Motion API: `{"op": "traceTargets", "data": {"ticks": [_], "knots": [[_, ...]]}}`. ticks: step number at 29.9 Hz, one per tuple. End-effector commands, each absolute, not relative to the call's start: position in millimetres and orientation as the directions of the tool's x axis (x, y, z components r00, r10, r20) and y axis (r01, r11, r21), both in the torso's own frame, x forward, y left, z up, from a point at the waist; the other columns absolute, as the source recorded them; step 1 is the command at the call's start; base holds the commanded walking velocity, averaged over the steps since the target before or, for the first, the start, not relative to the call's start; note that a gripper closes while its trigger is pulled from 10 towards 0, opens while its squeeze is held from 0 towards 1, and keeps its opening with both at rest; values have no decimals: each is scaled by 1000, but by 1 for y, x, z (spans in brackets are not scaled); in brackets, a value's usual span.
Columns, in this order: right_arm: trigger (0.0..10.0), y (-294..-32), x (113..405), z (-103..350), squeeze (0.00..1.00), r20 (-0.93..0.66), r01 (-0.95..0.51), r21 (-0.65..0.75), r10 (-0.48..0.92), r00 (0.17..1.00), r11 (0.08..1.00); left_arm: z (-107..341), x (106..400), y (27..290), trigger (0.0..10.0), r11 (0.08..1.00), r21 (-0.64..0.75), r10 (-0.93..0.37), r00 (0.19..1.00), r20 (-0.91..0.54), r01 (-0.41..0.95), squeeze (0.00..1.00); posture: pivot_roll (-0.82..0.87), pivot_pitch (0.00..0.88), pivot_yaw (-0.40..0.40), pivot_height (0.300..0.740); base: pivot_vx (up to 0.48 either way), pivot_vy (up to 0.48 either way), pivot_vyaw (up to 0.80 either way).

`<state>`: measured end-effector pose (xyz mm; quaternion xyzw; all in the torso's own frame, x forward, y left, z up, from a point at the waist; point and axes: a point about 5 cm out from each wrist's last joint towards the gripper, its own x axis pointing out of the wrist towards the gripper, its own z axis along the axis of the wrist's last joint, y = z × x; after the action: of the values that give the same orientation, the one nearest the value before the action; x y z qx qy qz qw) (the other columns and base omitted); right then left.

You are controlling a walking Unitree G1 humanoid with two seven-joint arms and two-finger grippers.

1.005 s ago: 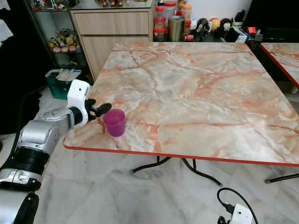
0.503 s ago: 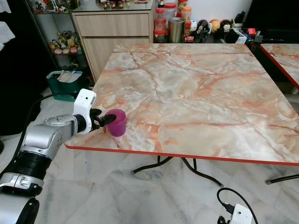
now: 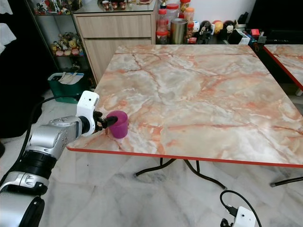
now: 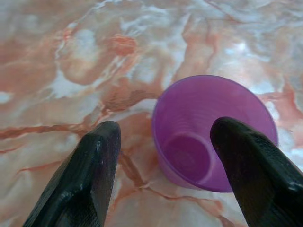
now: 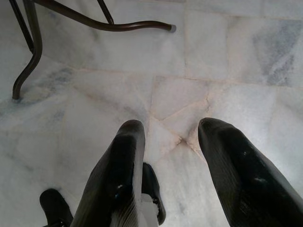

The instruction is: Setting the table

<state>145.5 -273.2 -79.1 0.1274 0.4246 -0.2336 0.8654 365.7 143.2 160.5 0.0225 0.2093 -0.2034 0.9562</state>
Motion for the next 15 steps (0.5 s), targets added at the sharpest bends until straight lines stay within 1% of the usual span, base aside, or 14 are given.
{"op": "traceTargets", "data": {"ticks": [1,12,13,14,15], "knots": [[10000,-272,147,-79,0,-791,512,30,-293,537,858,165,369,145,10000,926,-41,-361,845,-395,377,0,93,13,52,740,0,0,0],[10000,-272,148,-79,0,-790,513,31,-293,538,858,160,376,136,10000,936,-69,-342,850,-400,344,0,88,16,50,740,0,0,0],[10000,-272,148,-79,0,-790,513,31,-293,538,858,161,377,136,9412,936,-71,-343,851,-398,344,0,88,16,50,740,0,0,0],[10000,-272,148,-79,0,-790,513,31,-293,538,858,161,377,136,9412,936,-71,-342,851,-398,343,0,88,16,50,740,0,0,0],[10000,-272,148,-78,0,-790,513,31,-293,538,858,161,377,136,2863,937,-71,-341,852,-397,342,0,88,18,48,740,0,0,0]]}}
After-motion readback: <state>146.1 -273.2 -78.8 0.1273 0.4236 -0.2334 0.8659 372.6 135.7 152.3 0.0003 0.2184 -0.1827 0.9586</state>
